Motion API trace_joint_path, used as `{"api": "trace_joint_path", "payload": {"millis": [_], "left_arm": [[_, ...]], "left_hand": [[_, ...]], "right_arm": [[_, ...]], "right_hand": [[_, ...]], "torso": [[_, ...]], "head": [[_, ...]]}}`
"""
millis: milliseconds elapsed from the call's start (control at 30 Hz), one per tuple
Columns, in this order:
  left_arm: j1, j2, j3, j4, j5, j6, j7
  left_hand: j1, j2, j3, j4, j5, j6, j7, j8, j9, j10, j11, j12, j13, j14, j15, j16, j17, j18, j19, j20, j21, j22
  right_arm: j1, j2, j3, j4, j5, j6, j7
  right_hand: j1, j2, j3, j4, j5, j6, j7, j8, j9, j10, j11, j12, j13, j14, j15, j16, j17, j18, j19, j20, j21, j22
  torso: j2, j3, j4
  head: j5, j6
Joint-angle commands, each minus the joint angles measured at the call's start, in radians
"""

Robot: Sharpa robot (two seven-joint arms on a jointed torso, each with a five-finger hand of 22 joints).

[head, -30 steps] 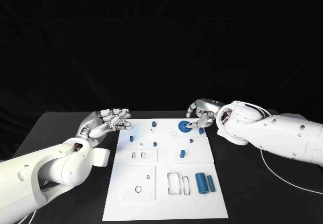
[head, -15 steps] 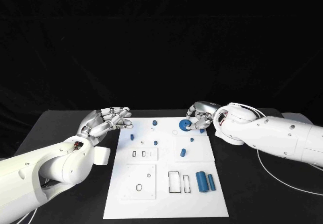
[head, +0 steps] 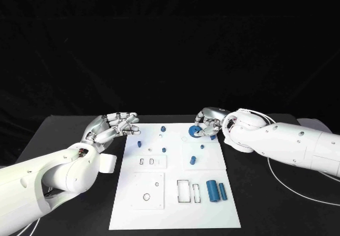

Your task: Assemble the parts on the task board

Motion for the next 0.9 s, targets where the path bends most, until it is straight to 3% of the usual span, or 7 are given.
{"api": "trace_joint_path", "payload": {"millis": [33, 267, 500, 900], "left_arm": [[0.001, 0.001, 0.001, 0.001, 0.002, 0.018, 0.008], [0.001, 0.000, 0.001, 0.001, 0.002, 0.018, 0.006], [0.001, -0.003, 0.001, 0.002, 0.002, 0.017, 0.005], [0.001, -0.005, 0.001, 0.002, 0.002, 0.016, 0.003]], "left_hand": [[-0.006, -0.002, 0.000, 0.004, -0.004, -0.003, 0.006, -0.005, -0.001, -0.004, 0.004, -0.005, 0.002, -0.005, -0.001, 0.000, 0.001, 0.012, -0.006, 0.004, 0.000, -0.002], [-0.005, 0.000, 0.002, 0.003, -0.004, -0.003, 0.006, -0.005, -0.001, -0.004, 0.004, -0.006, 0.002, -0.005, -0.001, 0.000, 0.002, 0.012, -0.006, 0.003, 0.000, -0.002], [-0.005, 0.000, 0.002, 0.003, -0.004, -0.003, 0.006, -0.005, -0.001, -0.004, 0.004, -0.006, 0.002, -0.005, -0.001, 0.000, 0.002, 0.012, -0.006, 0.003, 0.000, -0.002], [-0.003, 0.002, 0.004, 0.002, -0.004, -0.003, 0.007, -0.005, -0.001, -0.004, 0.004, -0.007, 0.002, -0.006, -0.001, 0.000, 0.004, 0.012, -0.006, 0.003, 0.000, -0.002]], "right_arm": [[-0.003, 0.002, -0.001, -0.002, -0.019, 0.022, 0.005], [-0.006, 0.002, -0.002, 0.000, -0.078, 0.026, 0.006], [-0.009, 0.001, -0.002, 0.011, -0.146, 0.001, 0.005], [-0.012, -0.003, -0.002, 0.067, -0.208, -0.168, 0.021]], "right_hand": [[0.011, 0.008, 0.005, 0.000, 0.001, -0.002, -0.003, 0.008, 0.001, 0.038, 0.004, 0.005, 0.175, 0.095, 0.008, 0.006, 0.224, -0.012, 0.007, 0.001, 0.006, 0.053], [0.049, 0.017, 0.051, -0.021, 0.013, 0.034, -0.008, 0.024, 0.001, 0.049, -0.001, 0.021, 0.191, 0.097, 0.005, 0.010, 0.236, -0.016, 0.016, 0.000, 0.019, 0.073], [0.073, 0.022, 0.149, -0.053, 0.027, 0.095, -0.025, 0.039, -0.002, 0.063, -0.015, 0.040, 0.210, 0.099, -0.006, 0.012, 0.245, -0.020, 0.026, -0.009, 0.032, 0.095], [0.047, 0.023, 0.185, -0.053, 0.011, 0.118, -0.034, 0.040, -0.003, 0.078, -0.023, 0.055, 0.227, 0.101, -0.013, 0.015, 0.257, -0.025, 0.039, -0.016, 0.048, 0.119]], "torso": [[0.000, 0.0001, -0.0003], [0.000, -0.0005, -0.0006], [0.001, -0.0002, -0.0007], [0.000, -0.0001, 0.0023]], "head": [[0.005, -0.004], [0.003, -0.007], [0.000, -0.009], [-0.002, -0.004]]}}
